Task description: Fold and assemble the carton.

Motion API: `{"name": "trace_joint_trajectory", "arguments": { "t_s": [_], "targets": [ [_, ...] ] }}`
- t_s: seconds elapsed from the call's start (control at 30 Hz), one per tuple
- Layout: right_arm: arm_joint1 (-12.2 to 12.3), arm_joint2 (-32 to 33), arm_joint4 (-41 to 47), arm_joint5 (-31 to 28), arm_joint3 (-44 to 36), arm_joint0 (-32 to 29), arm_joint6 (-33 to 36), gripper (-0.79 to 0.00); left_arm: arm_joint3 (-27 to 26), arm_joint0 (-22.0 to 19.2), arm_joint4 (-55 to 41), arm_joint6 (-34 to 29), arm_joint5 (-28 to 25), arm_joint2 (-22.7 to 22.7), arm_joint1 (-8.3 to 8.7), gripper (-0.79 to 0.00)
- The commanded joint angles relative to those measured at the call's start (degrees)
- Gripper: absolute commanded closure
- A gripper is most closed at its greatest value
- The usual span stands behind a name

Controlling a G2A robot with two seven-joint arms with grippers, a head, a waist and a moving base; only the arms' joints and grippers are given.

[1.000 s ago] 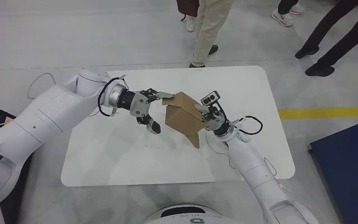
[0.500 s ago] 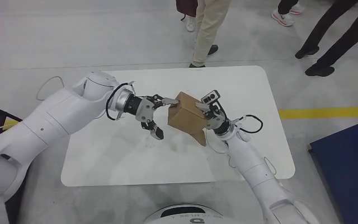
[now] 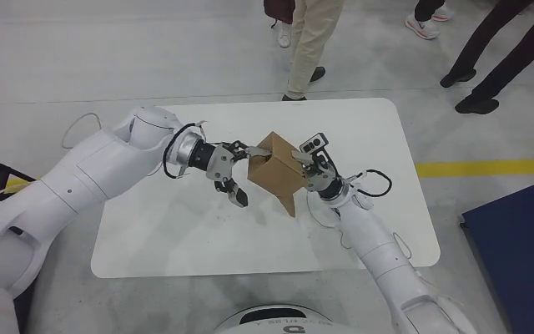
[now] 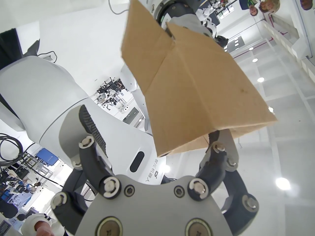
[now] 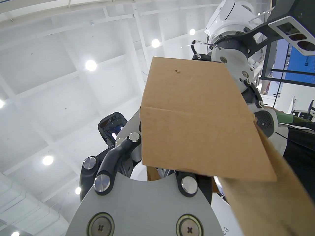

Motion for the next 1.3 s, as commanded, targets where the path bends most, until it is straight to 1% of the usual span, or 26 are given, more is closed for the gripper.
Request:
{"name": "trace_joint_trajectory", "arguments": {
  "t_s": [0.0, 0.27, 0.37, 0.43, 0.9, 0.97, 1.03, 1.13, 1.2, 1.27],
  "targets": [
    [0.0, 0.04, -0.04, -0.03, 0.07, 0.01, -0.13, 0.0, 1.18, -0.39, -0.27, -0.92, -0.92, 0.0, 0.41, -0.785],
    [0.12, 0.76, -0.96, -0.94, 0.9, 0.37, -1.47, 0.0, 4.86, -1.2, -2.56, -5.45, -5.45, -0.01, 3.74, -0.785],
    [0.12, 0.76, -0.96, -0.94, 0.9, 0.37, -1.47, 0.0, 5.85, -0.57, -5.94, -8.86, -8.87, -0.76, 4.89, -0.785],
    [0.12, 0.76, -0.96, -0.94, 0.9, 0.37, -1.47, 0.0, 7.07, 1.26, -10.98, -12.53, -12.54, -2.07, 5.43, -0.785],
    [0.18, 0.89, -1.57, -1.27, 0.52, 0.53, -1.65, 0.0, 7.07, 1.26, -10.98, -12.53, -12.54, -2.07, 5.43, -0.785],
    [1.08, 2.24, -8.59, -2.46, -1.27, 1.27, -2.33, 0.0, 7.46, 1.65, -11.53, -11.0, -13.99, -3.37, 5.66, -0.785],
    [2.12, 3.75, -15.61, -2.15, -2.37, 1.72, -2.63, 0.0, 9.26, 2.04, -10.77, -10.4, -15.4, -5.17, 6.57, -0.785],
    [3.43, 5.33, -23.42, 0.76, -3.66, 2.82, -2.0, 0.0, 12.42, 2.77, -9.03, -10.46, -17.16, -8.33, 8.92, -0.785],
    [4.18, 5.48, -28.78, 2.99, -4.1, 4.06, -0.56, 0.0, 14.49, 3.99, -9.29, -10.94, -18.55, -10.81, 10.85, -0.785],
    [4.82, 4.84, -35.53, 4.79, -4.2, 5.78, -0.02, 0.0, 15.23, 5.54, -8.84, -10.69, -19.74, -13.07, 12.88, -0.785]
  ]
}}
